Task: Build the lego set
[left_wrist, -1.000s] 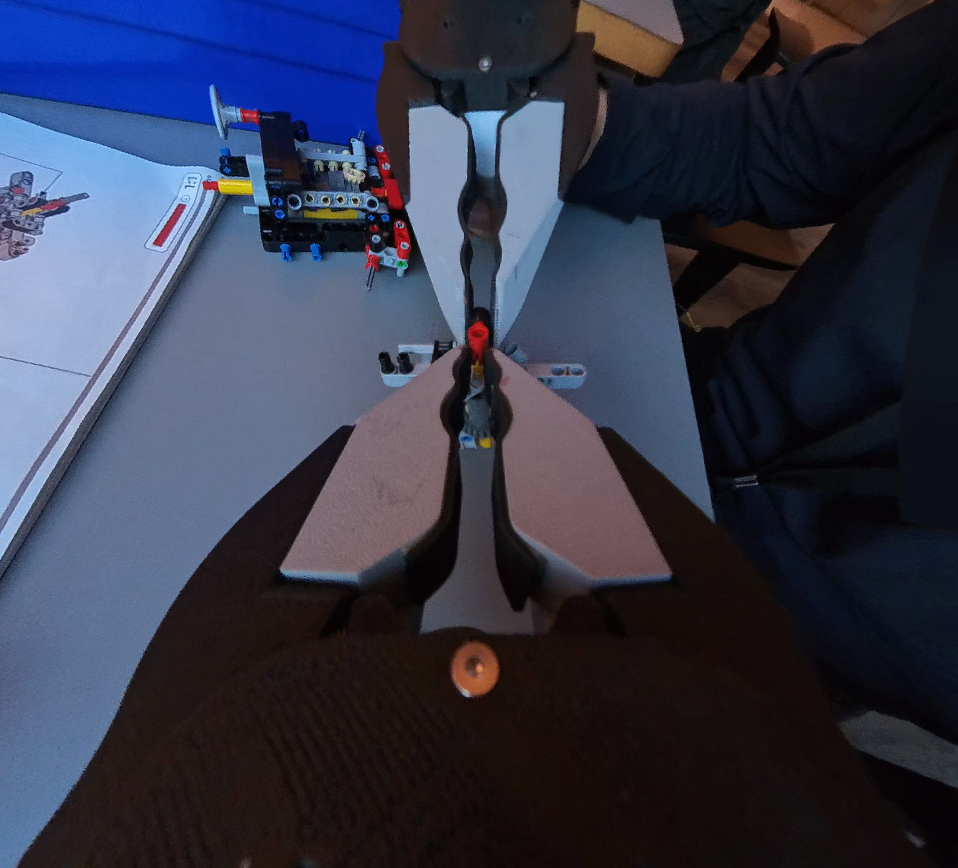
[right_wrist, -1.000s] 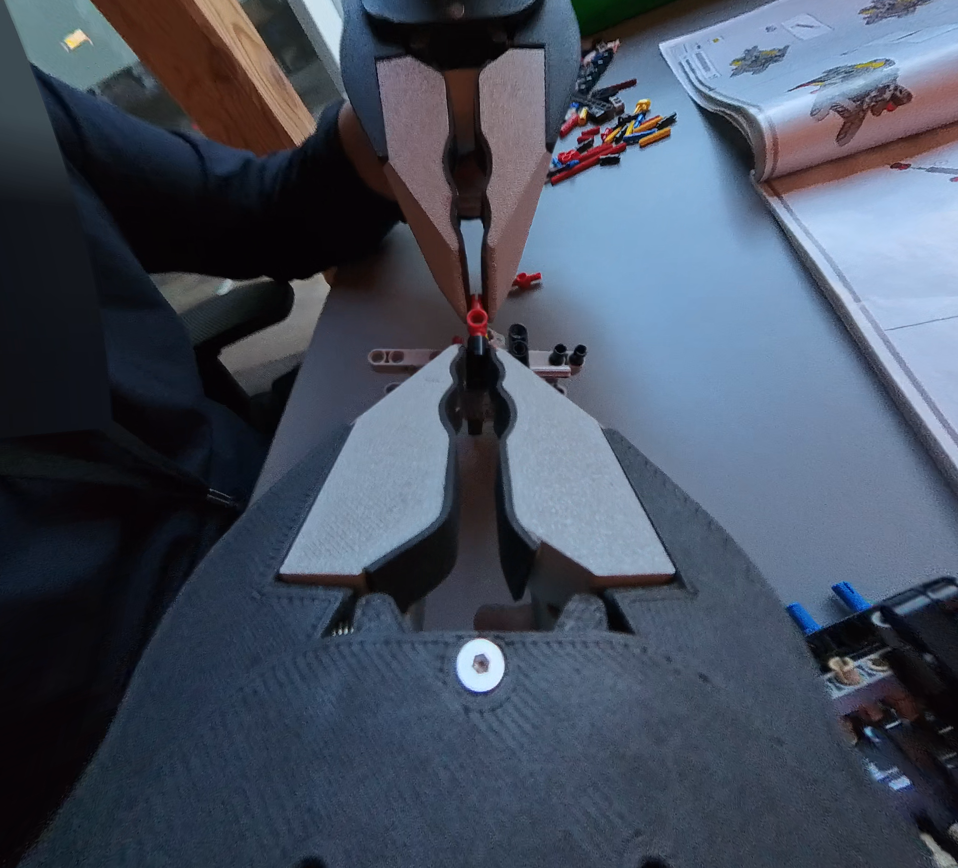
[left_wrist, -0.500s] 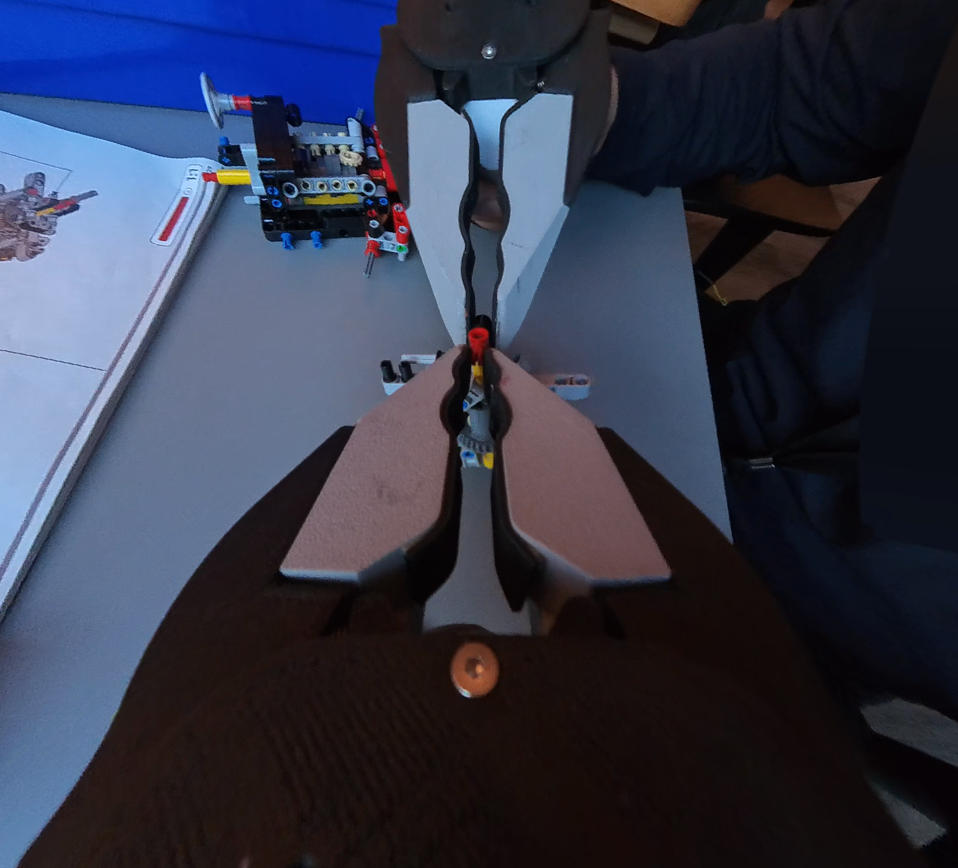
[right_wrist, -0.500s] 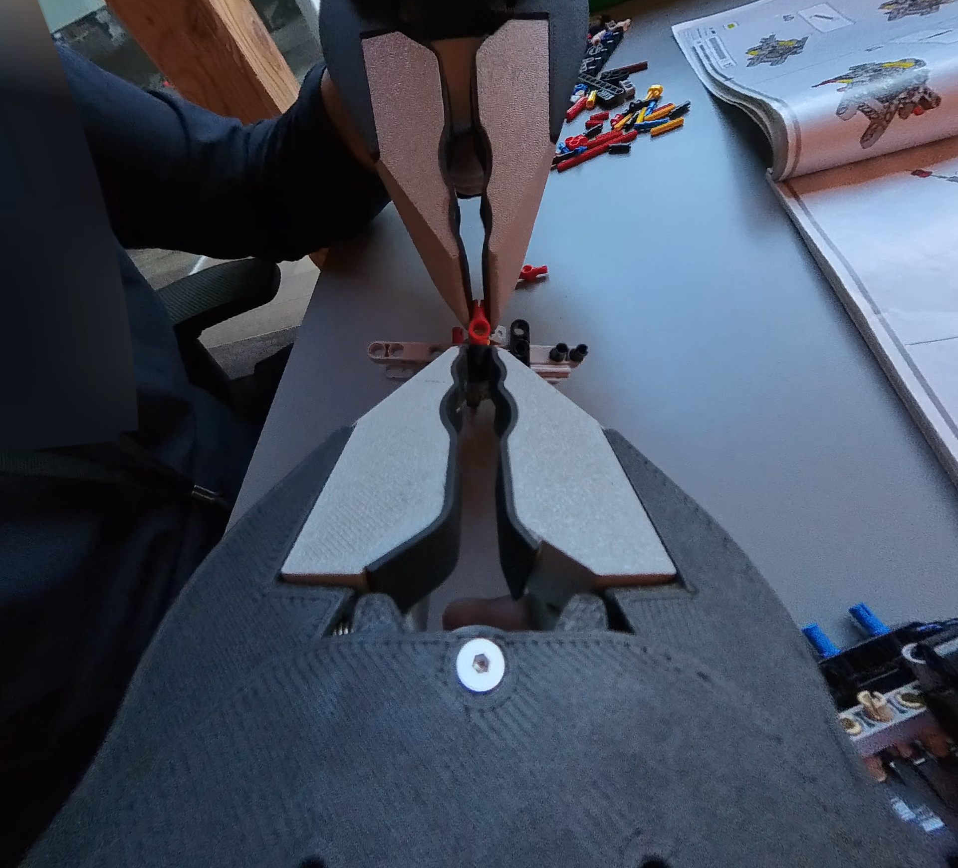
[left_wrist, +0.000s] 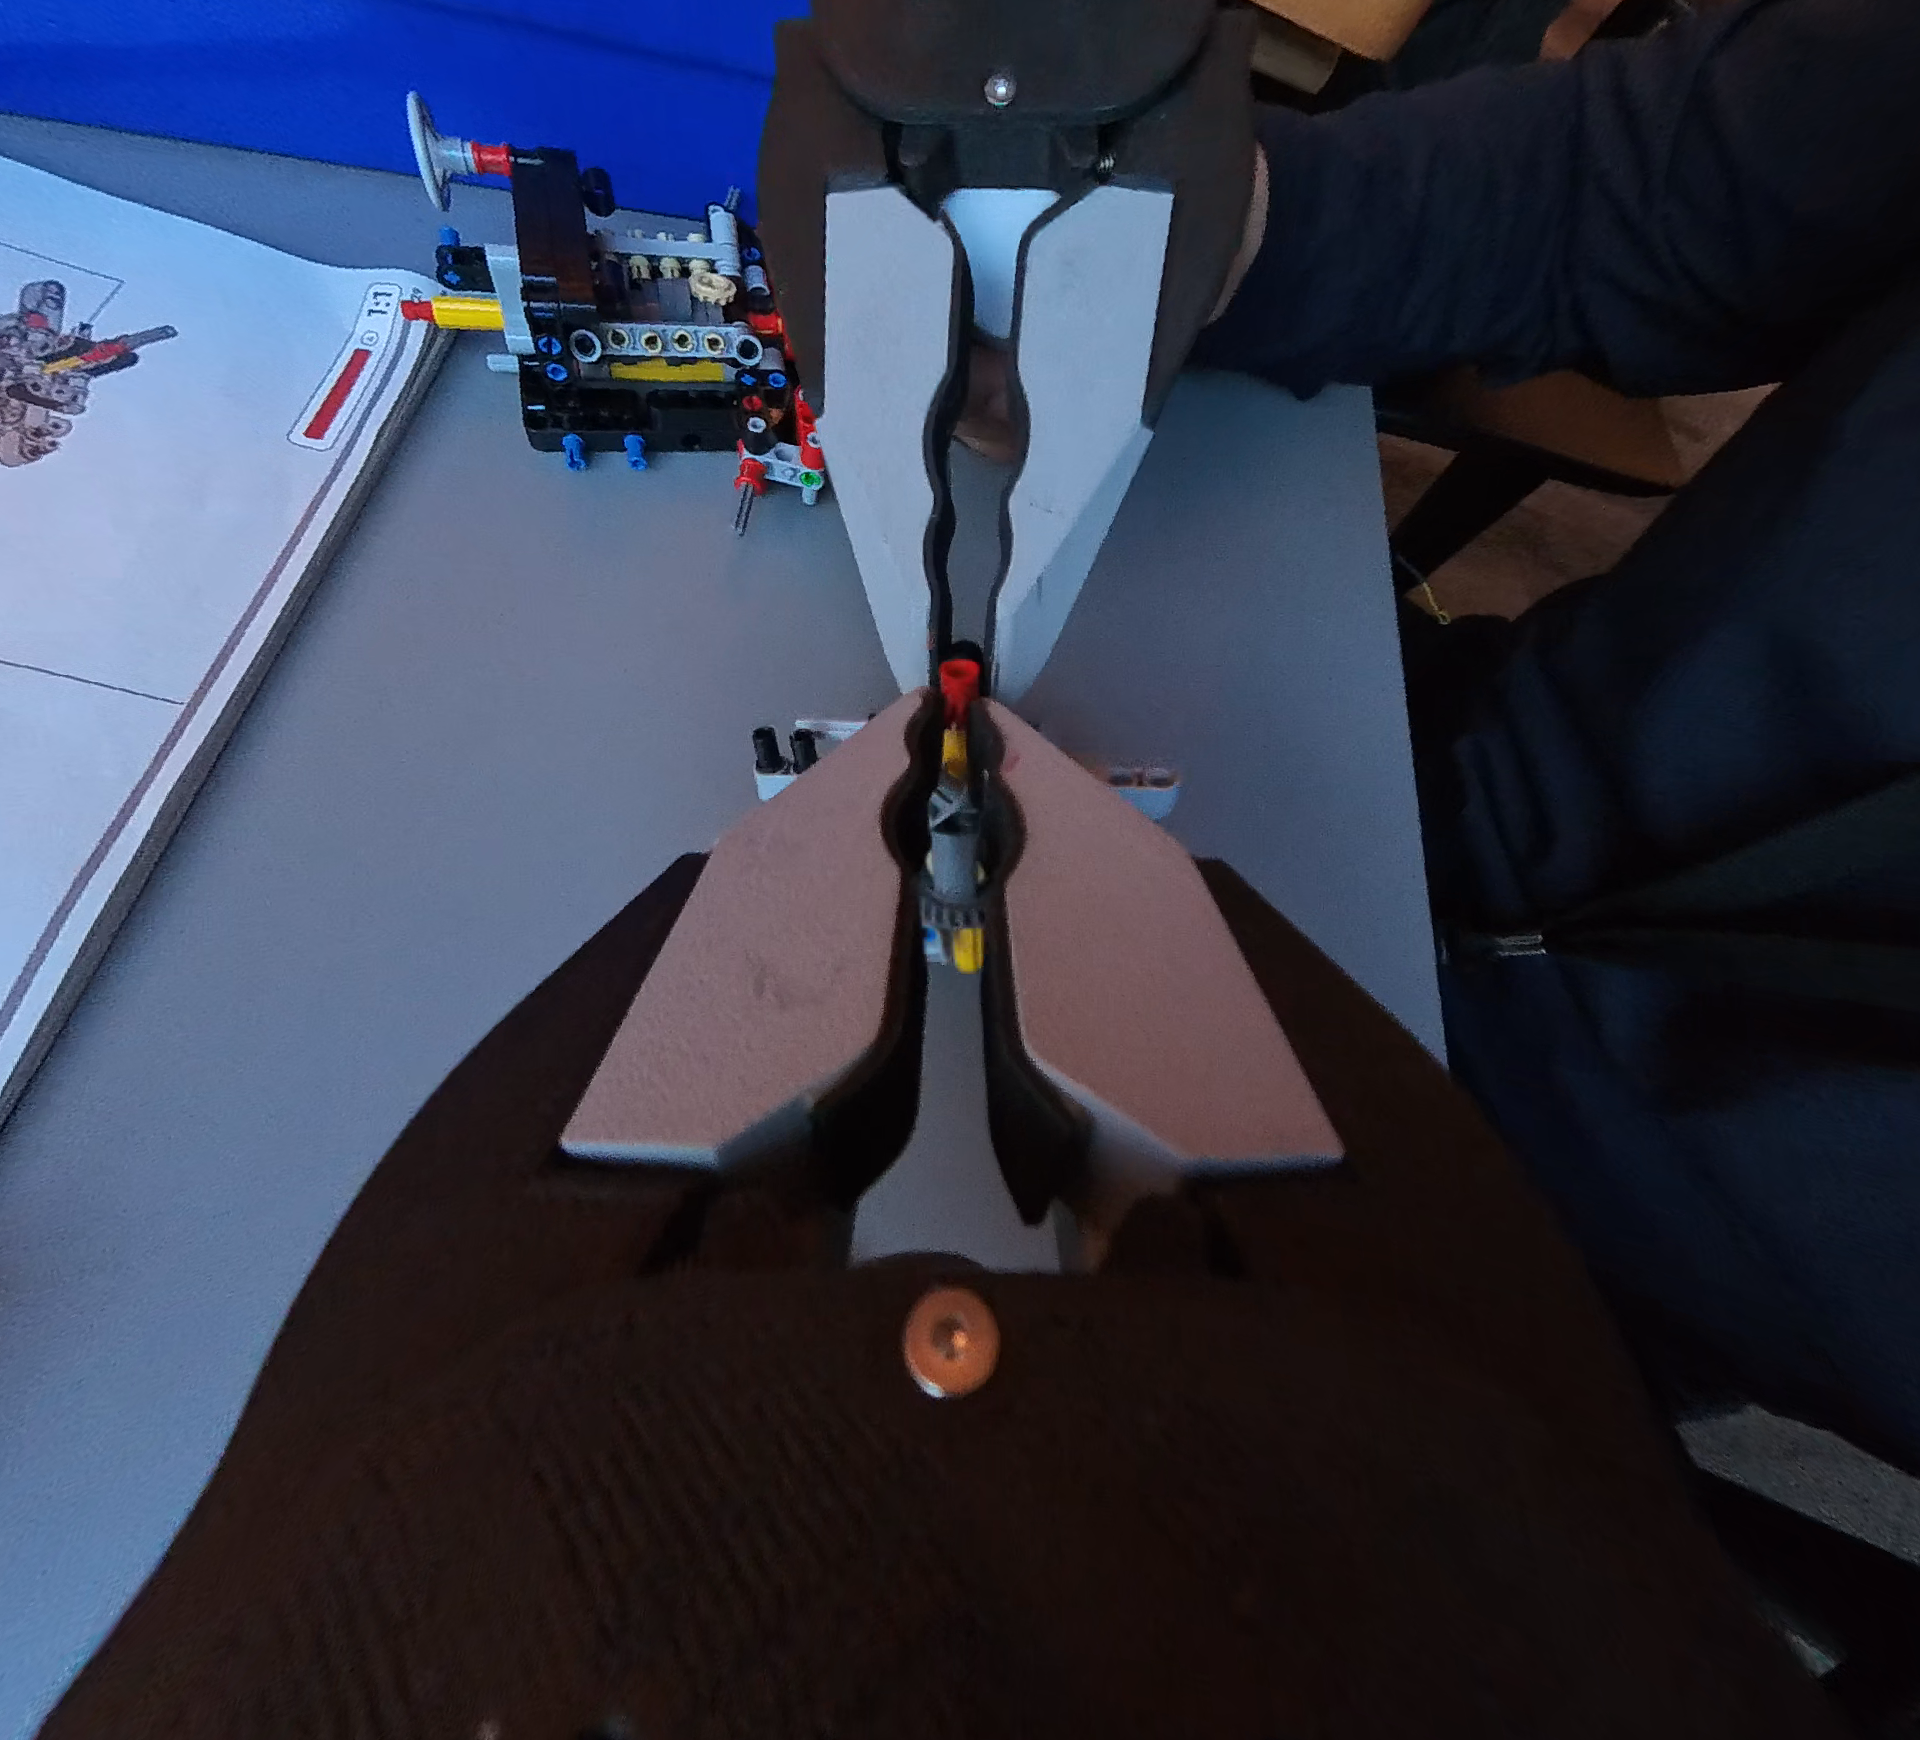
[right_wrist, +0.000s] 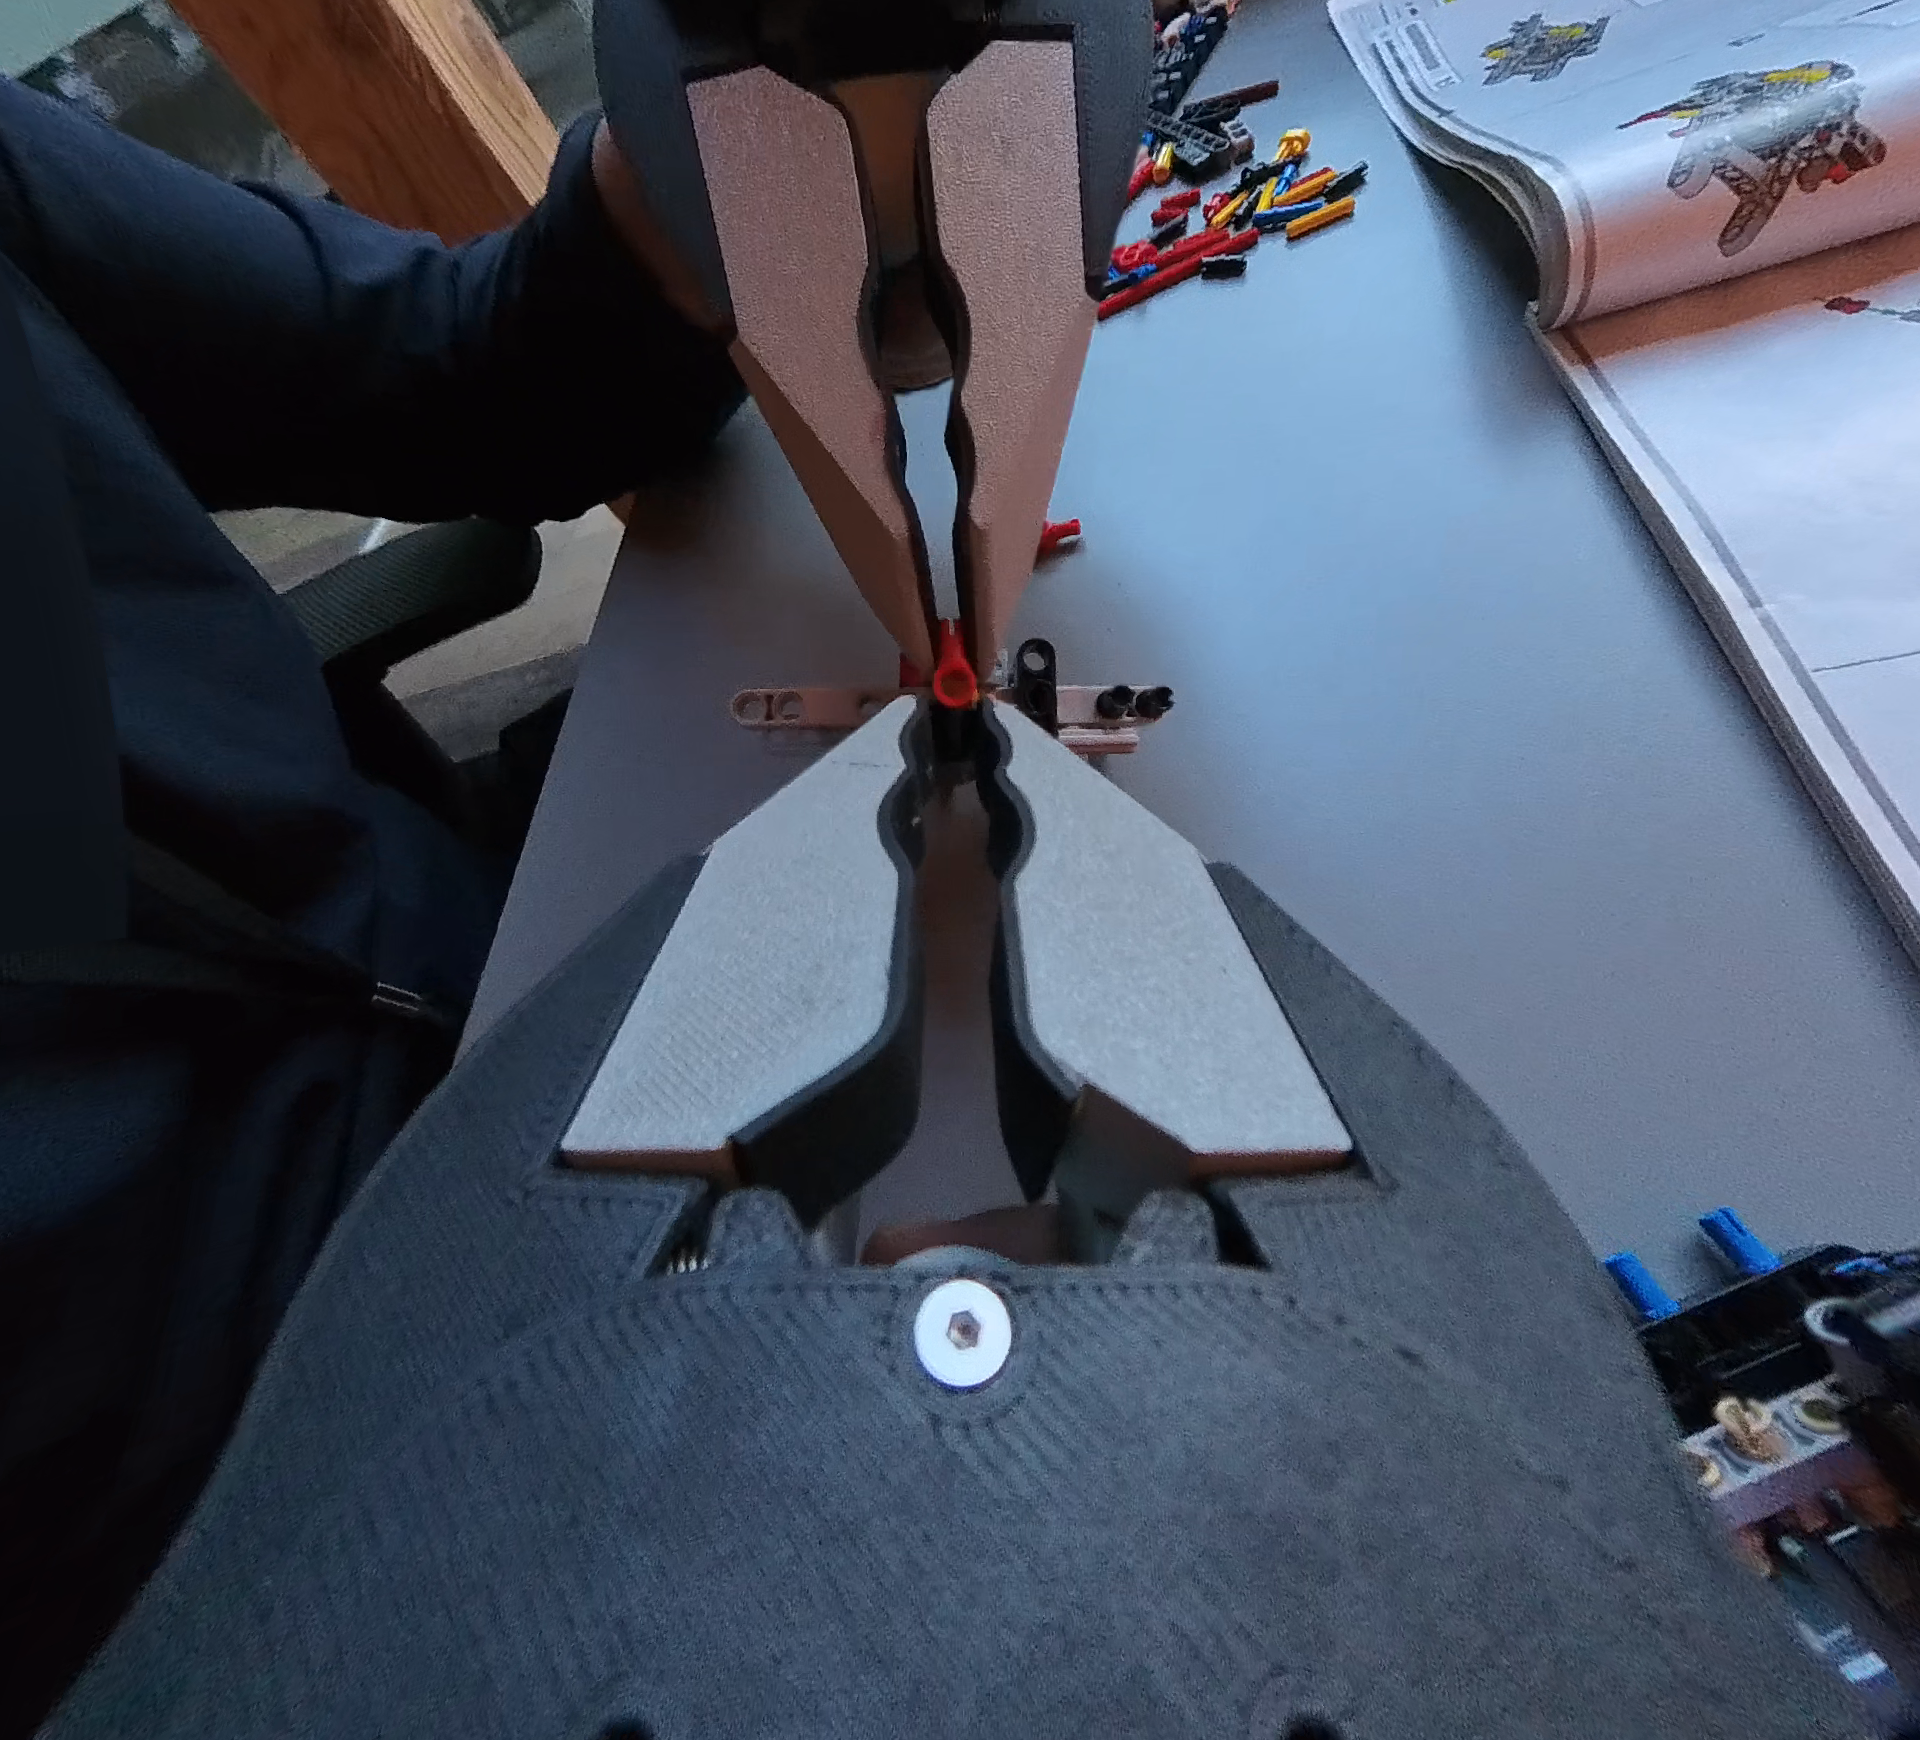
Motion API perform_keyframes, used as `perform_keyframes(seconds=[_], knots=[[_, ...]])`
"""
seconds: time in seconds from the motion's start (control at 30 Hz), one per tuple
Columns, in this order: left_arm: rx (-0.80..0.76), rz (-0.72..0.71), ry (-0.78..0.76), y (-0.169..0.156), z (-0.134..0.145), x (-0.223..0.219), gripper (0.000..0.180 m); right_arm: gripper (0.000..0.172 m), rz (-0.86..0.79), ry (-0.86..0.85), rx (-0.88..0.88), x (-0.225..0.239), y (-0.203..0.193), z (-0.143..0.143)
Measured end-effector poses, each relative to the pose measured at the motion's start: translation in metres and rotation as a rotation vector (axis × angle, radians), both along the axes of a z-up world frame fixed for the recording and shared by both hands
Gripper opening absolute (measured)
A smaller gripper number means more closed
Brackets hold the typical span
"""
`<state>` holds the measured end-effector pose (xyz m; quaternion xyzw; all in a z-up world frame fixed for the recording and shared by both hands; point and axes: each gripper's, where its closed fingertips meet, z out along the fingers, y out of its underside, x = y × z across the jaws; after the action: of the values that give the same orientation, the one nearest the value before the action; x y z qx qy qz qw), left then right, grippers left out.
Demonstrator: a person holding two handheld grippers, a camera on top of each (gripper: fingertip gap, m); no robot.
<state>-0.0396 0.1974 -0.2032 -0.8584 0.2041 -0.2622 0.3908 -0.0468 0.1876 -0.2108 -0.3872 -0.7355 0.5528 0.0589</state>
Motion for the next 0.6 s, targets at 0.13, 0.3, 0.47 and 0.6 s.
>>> perform_keyframes(seconds=[0.13, 0.3, 0.47, 0.6], knots=[[-0.007, 0.004, 0.025, 0.0, -0.003, -0.001, 0.001, 0.004, -0.003, 0.002, 0.062, -0.003, -0.003, -0.006], [0.019, 0.002, -0.015, -0.001, 0.007, -0.004, 0.002, 0.005, -0.003, 0.045, -0.052, -0.004, -0.003, 0.006], [0.056, 0.114, -0.149, 0.01, 0.02, -0.024, 0.001, 0.016, -0.052, 0.042, -0.231, -0.008, 0.017, 0.025], [0.041, 0.134, -0.326, 0.014, 0.026, -0.03, 0.002, 0.015, -0.104, 0.053, -0.254, -0.013, 0.029, 0.028]])
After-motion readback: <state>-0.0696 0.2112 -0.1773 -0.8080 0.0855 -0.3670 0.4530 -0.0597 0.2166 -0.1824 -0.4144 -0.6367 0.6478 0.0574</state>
